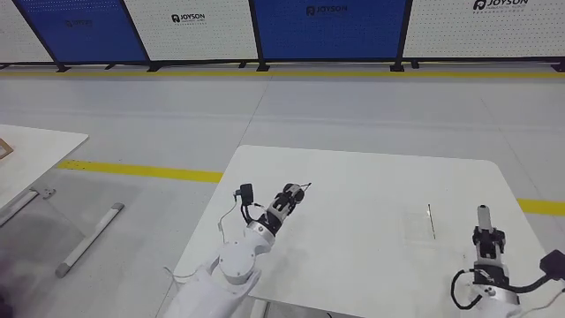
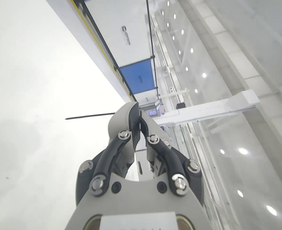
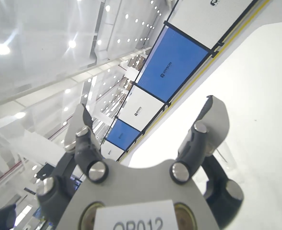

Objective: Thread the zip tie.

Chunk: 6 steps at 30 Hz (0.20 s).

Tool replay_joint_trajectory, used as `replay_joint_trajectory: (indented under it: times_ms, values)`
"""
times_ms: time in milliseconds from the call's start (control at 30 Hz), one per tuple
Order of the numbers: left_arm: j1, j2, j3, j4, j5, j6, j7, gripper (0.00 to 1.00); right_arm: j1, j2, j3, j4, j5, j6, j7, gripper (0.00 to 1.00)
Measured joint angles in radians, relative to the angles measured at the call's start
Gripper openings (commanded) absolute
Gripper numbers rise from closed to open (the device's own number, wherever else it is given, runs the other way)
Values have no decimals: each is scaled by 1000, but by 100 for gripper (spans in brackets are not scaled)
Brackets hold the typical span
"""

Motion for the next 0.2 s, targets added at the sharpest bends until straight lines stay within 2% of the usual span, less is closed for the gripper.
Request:
replay_joint_trajectory:
  times_ms: [200]
  values:
    - [-1,-1,3,1,-7,-1,0,0,1,0,0,-1,1,3,0,100]
